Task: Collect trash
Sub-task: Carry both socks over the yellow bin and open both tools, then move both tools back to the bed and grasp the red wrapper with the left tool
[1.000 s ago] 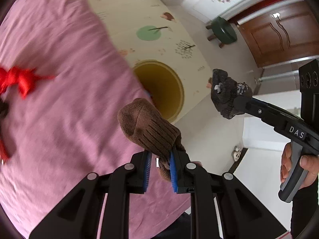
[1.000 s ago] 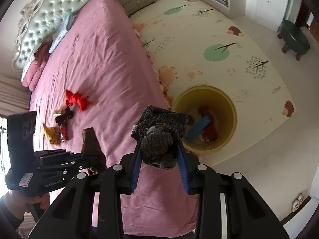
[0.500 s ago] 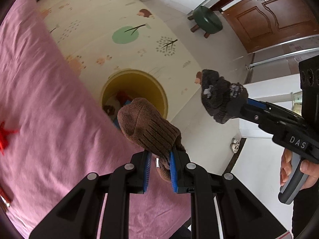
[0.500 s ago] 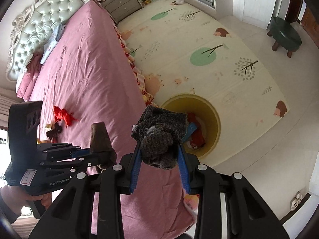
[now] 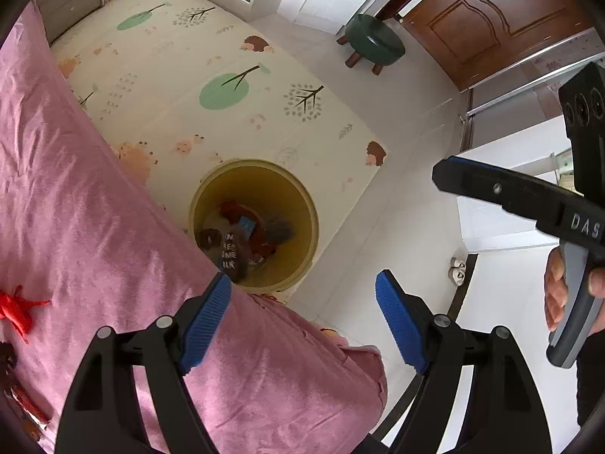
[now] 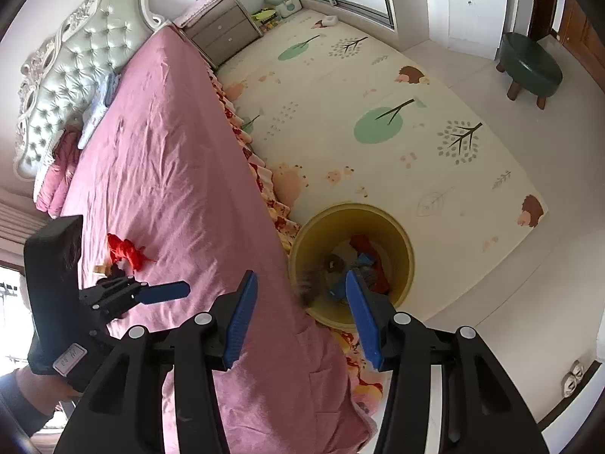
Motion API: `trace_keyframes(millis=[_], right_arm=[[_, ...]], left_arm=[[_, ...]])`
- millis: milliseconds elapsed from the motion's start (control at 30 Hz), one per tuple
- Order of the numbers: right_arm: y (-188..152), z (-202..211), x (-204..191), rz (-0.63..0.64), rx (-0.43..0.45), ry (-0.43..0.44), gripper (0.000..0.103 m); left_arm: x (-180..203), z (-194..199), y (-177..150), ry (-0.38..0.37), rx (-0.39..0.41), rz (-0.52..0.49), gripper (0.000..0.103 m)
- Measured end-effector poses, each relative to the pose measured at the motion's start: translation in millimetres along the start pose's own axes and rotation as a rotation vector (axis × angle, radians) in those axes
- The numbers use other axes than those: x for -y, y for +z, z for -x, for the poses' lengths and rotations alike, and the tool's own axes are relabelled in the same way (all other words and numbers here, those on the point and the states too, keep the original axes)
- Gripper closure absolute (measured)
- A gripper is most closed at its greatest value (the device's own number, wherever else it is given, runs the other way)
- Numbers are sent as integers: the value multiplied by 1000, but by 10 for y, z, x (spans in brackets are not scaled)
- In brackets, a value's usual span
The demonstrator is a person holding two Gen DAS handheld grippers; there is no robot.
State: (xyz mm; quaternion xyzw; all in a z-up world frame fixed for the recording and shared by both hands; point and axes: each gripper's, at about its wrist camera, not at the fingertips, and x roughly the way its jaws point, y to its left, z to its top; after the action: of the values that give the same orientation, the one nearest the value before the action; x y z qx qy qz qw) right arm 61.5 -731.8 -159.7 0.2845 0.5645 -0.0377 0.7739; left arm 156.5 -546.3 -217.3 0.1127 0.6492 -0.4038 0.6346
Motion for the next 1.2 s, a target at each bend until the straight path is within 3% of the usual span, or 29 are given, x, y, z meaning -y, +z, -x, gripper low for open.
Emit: trace_keyframes(millis=[300, 667, 1200], right_arm=[[-6, -36, -344, 55, -22, 21, 55], [-204, -239, -1135, 194, -80, 49, 54], [-545, -659, -2475, 445, -190, 132, 54]], left_arm=[[-224, 257, -244, 12, 18, 56, 23], [-697, 678, -701, 72, 92, 189, 22], [-1687, 1219, -1756, 157, 180, 458, 21]])
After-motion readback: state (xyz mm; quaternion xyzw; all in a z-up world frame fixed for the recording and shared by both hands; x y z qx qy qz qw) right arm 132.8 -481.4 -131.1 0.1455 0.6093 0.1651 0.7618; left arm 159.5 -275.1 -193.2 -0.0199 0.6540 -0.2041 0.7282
